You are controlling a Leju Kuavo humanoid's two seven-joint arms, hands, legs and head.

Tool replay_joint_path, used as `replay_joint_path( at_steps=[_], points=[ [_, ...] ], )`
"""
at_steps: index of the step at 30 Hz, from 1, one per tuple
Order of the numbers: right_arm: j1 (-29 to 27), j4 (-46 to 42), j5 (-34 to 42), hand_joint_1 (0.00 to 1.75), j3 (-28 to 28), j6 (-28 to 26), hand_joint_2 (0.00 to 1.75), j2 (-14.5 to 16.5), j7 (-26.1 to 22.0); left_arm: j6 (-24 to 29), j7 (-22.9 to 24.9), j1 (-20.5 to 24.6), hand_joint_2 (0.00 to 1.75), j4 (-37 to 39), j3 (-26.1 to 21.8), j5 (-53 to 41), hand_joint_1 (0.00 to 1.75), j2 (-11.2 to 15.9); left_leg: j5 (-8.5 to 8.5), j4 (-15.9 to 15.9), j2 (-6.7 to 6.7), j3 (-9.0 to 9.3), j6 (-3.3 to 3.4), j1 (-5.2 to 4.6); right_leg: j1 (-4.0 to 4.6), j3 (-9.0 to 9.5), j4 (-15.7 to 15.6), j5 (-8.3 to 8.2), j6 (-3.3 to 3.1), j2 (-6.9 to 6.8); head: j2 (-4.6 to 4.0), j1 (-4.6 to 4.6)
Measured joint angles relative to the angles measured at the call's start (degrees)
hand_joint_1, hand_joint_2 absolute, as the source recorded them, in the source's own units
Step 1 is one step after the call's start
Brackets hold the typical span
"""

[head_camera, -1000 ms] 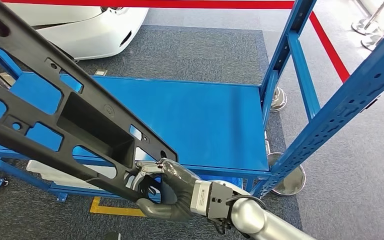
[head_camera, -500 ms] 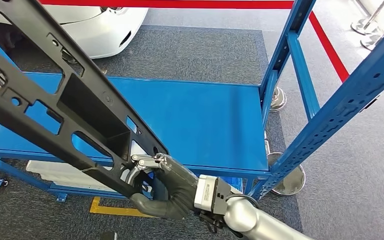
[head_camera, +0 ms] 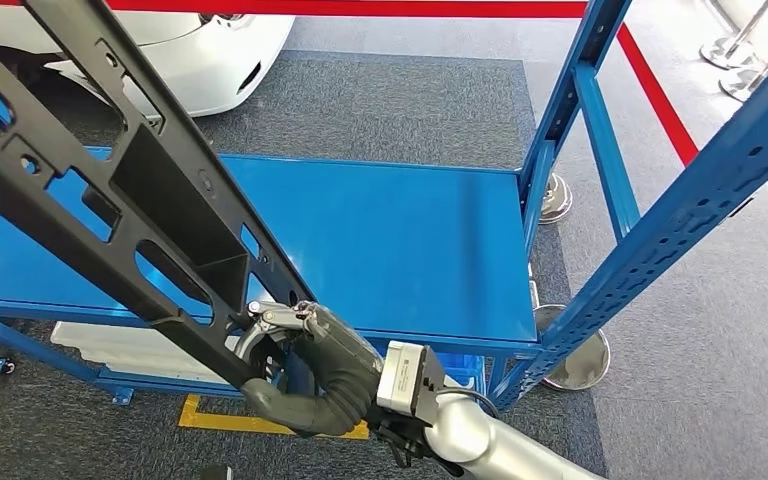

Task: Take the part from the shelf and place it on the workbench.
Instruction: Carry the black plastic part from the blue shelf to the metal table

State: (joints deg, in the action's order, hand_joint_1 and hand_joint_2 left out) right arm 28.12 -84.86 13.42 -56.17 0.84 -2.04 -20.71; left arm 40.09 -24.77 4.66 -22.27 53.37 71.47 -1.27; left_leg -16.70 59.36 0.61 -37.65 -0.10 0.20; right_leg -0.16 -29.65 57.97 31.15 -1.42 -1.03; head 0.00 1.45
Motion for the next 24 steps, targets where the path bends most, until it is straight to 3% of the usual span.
replay_joint_path(
  at_steps=[2,3,6,7,8,9,10,12,14,17,18,19,21,22,24],
  points=[
    [-0.1,0.1,-0.1,1.75,0.0,-0.5,1.75,0.1,0.0,0.0,0.2,-0.1,1.75,-0.1,0.0,-0.1,0.00,0.0,0.58,-1.0,0.02,0.45,0.30,0.34,0.02,-0.24,1.0,0.91,0.37,0.14,0.00,-0.04],
    [-0.2,0.2,-0.2,1.75,0.0,-0.8,1.75,0.1,0.0,0.0,0.2,-0.1,1.75,-0.2,0.0,-0.1,0.00,0.0,0.86,-1.6,0.01,0.64,0.46,0.55,-0.01,-1.01,2.9,2.35,0.54,0.32,0.00,0.13],
    [-0.9,0.3,-0.6,1.75,0.0,-1.4,1.75,-0.1,0.2,0.0,0.3,-0.1,1.75,-0.5,0.0,-0.2,0.00,-0.1,1.23,-1.9,-0.01,0.50,0.64,0.74,-0.51,-5.40,12.6,7.58,1.09,0.74,0.00,0.91],
    [-1.2,0.4,-0.6,1.75,0.0,-1.6,1.75,-0.2,0.3,0.0,0.3,-0.2,1.75,-0.6,0.0,-0.2,0.00,-0.1,1.28,-1.9,0.00,0.37,0.54,0.84,-0.71,-6.30,14.5,7.91,1.30,0.77,0.00,1.10],
    [-1.4,0.5,-0.6,1.75,0.0,-1.7,1.75,-0.3,0.4,0.0,0.4,-0.2,1.75,-0.6,0.0,-0.2,0.00,-0.1,1.35,-1.8,0.00,0.21,0.39,0.99,-0.94,-6.33,14.5,7.12,1.54,0.78,0.00,1.35],
    [-1.5,0.5,-0.7,1.75,0.0,-1.8,1.75,-0.4,0.5,0.0,0.4,-0.2,1.75,-0.7,0.0,-0.2,0.00,-0.1,1.42,-1.5,0.02,-0.01,0.15,1.22,-1.19,-5.25,12.3,5.31,1.78,0.78,0.00,1.66],
    [-1.5,0.6,-0.7,1.75,0.0,-2.0,1.75,-0.5,0.6,0.0,0.4,-0.2,1.75,-0.8,0.0,-0.2,0.00,-0.1,1.46,-1.2,0.06,-0.28,-0.17,1.44,-1.47,-3.43,8.4,3.23,2.04,0.80,0.00,2.01],
    [-1.6,0.6,-0.7,1.75,0.0,-2.2,1.75,-0.7,0.7,-0.1,0.4,-0.3,1.75,-0.9,0.0,-0.1,0.00,-0.1,1.67,-0.8,0.17,-0.77,-1.11,1.80,-1.51,-0.58,2.4,0.59,2.01,1.25,0.00,2.73],
    [-1.8,0.6,-0.6,1.75,0.0,-2.5,1.75,-0.8,0.8,-0.3,0.4,-0.2,1.75,-1.0,0.0,0.0,0.00,0.0,2.16,-0.7,0.31,-0.97,-2.14,1.82,-1.13,-0.41,1.4,0.15,1.36,1.78,0.00,3.06],
    [-2.0,0.6,-0.5,1.75,0.0,-2.9,1.75,-1.0,0.9,-0.6,0.5,-0.3,1.75,-1.1,0.1,0.1,0.00,0.0,2.40,-0.6,0.41,-1.26,-3.50,2.01,-1.06,-1.24,1.1,-0.95,-0.07,1.68,0.00,2.73],
    [-2.1,0.6,-0.5,1.75,0.0,-3.0,1.75,-1.0,0.9,-0.8,0.4,-0.4,1.75,-1.1,0.1,0.0,0.00,0.0,0.99,0.6,0.27,-1.80,-3.71,2.08,-1.12,-1.65,1.0,-1.47,-0.62,1.51,0.00,2.50],
    [-2.2,0.6,-0.4,1.75,0.0,-3.3,1.75,-1.0,0.9,-1.0,0.4,-0.4,1.75,-1.1,0.2,0.0,0.00,0.0,-1.52,3.2,0.11,-2.69,-3.77,2.13,-1.19,-2.19,0.8,-2.03,-1.10,1.32,0.00,2.20],
    [-2.5,0.6,-0.4,1.75,0.1,-3.7,1.75,-1.2,1.1,-1.3,0.4,-0.3,1.75,-1.1,0.3,0.0,0.00,0.0,-7.27,10.5,-0.17,-4.66,-3.77,2.02,-0.93,-3.39,0.9,-2.96,-1.60,0.99,0.00,1.40],
    [-2.7,0.6,-0.4,1.75,0.2,-3.8,1.75,-1.3,1.1,-1.4,0.4,-0.3,1.75,-1.1,0.3,0.0,0.00,0.0,-9.02,13.8,-0.18,-5.11,-3.80,1.96,-0.76,-4.09,0.9,-3.48,-1.66,0.83,0.00,1.06],
    [-3.1,0.6,-0.4,1.75,0.4,-3.9,1.75,-1.5,1.2,-1.5,0.4,-0.3,1.75,-1.1,0.5,0.0,0.00,0.0,-8.94,15.5,-0.19,-3.39,-3.73,1.80,-0.45,-5.49,1.0,-4.49,-1.59,0.59,0.00,0.63]
  ],
)
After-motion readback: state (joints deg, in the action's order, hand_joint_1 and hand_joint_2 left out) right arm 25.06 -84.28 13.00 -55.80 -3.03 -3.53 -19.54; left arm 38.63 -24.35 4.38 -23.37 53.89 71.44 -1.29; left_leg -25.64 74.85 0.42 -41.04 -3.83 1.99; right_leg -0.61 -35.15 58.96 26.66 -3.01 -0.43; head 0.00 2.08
